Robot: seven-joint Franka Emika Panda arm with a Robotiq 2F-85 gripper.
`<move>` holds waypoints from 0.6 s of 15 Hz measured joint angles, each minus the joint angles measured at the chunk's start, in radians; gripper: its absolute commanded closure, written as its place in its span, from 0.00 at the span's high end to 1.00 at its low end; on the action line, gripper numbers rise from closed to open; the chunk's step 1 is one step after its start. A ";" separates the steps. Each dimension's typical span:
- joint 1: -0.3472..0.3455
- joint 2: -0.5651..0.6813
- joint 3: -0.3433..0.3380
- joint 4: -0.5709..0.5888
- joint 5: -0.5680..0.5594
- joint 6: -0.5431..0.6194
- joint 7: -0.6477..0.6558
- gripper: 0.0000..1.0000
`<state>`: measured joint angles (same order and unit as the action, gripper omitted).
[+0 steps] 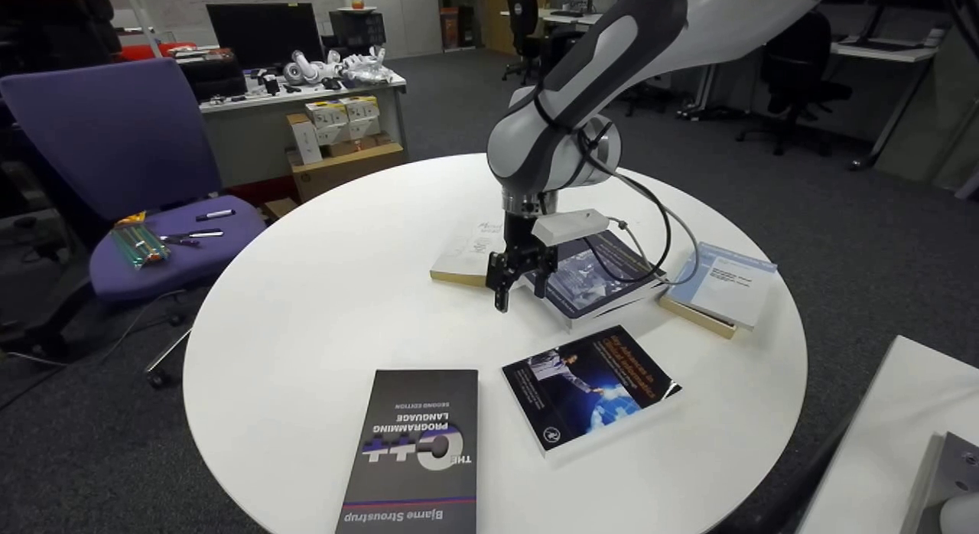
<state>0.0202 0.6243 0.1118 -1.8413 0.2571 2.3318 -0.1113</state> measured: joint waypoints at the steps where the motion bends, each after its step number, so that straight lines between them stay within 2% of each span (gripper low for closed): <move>1: 0.000 0.001 0.000 0.009 0.000 -0.001 0.000 1.00; 9: -0.001 0.044 -0.002 0.064 0.000 0.000 0.001 1.00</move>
<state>0.0195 0.6683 0.1099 -1.7772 0.2572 2.3318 -0.1105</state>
